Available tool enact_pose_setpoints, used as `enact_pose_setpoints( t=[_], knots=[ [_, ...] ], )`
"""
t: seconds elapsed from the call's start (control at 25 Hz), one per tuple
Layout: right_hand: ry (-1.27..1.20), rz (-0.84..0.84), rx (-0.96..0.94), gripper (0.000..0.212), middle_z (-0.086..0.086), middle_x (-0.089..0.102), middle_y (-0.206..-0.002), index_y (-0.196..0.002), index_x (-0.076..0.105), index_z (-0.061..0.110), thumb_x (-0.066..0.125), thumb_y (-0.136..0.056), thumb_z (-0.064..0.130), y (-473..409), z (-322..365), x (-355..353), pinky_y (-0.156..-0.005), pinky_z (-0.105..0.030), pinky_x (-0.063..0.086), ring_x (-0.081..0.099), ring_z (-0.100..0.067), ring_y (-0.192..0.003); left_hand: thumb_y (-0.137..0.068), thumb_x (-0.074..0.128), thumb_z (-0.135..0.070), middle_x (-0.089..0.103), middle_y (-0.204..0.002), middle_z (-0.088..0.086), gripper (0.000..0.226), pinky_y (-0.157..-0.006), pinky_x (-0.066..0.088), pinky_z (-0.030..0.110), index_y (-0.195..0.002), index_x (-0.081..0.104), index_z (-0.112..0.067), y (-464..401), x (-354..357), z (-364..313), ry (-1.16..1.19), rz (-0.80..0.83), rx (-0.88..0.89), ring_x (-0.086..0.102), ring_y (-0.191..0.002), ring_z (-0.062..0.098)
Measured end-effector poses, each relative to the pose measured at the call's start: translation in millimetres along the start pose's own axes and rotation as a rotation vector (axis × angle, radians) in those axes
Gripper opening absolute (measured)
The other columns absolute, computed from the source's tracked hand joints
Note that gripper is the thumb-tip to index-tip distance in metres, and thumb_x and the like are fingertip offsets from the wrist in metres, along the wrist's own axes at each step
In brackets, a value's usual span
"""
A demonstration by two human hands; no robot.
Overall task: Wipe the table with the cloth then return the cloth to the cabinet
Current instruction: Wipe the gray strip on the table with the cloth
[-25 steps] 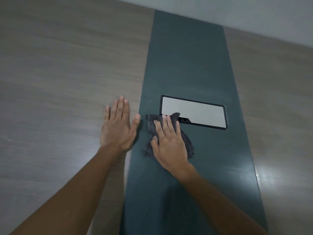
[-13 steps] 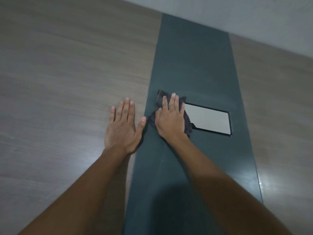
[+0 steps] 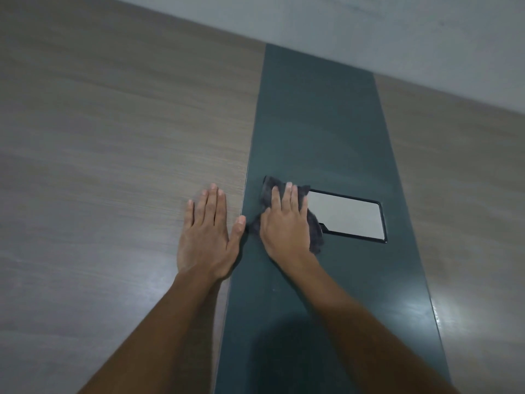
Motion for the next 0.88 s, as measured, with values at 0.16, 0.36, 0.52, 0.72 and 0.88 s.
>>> enact_pose_setpoints(
  t=[0.16, 0.36, 0.52, 0.72, 0.88],
  knots=[
    [-0.065, -0.022, -0.107, 0.064, -0.027, 0.043, -0.155, -0.147, 0.052, 0.002, 0.027, -0.097, 0.032, 32.8, -5.2, 11.6, -0.121, -0.059, 0.03, 0.038, -0.037, -0.148, -0.094, -0.019, -0.058, -0.017, -0.165, 0.006, 0.079, -0.124, -0.003, 0.044, -0.157, -0.011, -0.01, 1.4, -0.1, -0.5, -0.001, 0.01, -0.003, -0.017, -0.152, 0.018],
    [-0.048, 0.065, -0.052, 0.066, -0.012, -0.004, -0.172, -0.164, 0.01, 0.024, 0.017, -0.105, 0.053, -47.3, 6.1, 3.6, -0.126, -0.055, -0.008, -0.007, -0.028, -0.159, -0.091, -0.023, -0.059, -0.016, -0.165, 0.006, 0.083, -0.124, -0.006, 0.043, -0.157, -0.009, -0.01, -1.2, -1.9, -0.6, -0.013, 0.006, -0.003, -0.016, -0.152, 0.018],
    [-0.008, 0.047, -0.209, 0.065, -0.01, -0.001, -0.172, -0.164, 0.01, 0.028, 0.007, -0.102, 0.049, -6.2, 1.4, 4.5, -0.127, -0.055, 0.0, -0.002, -0.028, -0.159, -0.092, -0.02, -0.059, -0.015, -0.165, 0.006, 0.082, -0.124, -0.006, 0.043, -0.157, -0.007, -0.01, -1.1, -1.1, -0.9, -0.013, -0.01, -0.01, -0.016, -0.152, 0.018],
    [-0.029, 0.073, -0.15, 0.064, -0.013, -0.007, -0.171, -0.165, 0.006, 0.025, 0.019, -0.107, 0.05, -51.5, 13.3, 1.1, -0.126, -0.056, -0.003, -0.006, -0.027, -0.159, -0.094, -0.017, -0.059, -0.015, -0.165, 0.006, 0.08, -0.124, -0.005, 0.043, -0.157, -0.008, -0.011, -0.4, -1.6, 1.6, -0.036, 0.001, -0.012, -0.016, -0.152, 0.017],
    [-0.049, 0.071, -0.189, 0.067, -0.008, -0.006, -0.172, -0.165, 0.007, 0.026, 0.022, -0.106, 0.054, -52.7, -10.8, 4.1, -0.127, -0.053, -0.001, -0.004, -0.023, -0.159, -0.092, -0.02, -0.062, -0.013, -0.165, 0.006, 0.084, -0.124, -0.007, 0.041, -0.157, -0.007, -0.01, -2.6, -2.0, -0.6, -0.043, 0.01, 0.001, -0.015, -0.152, 0.017]
  ],
)
Point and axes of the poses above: each hand's wrist, its own y-axis away from the middle knuckle, its own x-axis out of the palm, z = x × y, the point moved 3 cm from there along -y, towards the middle knuckle
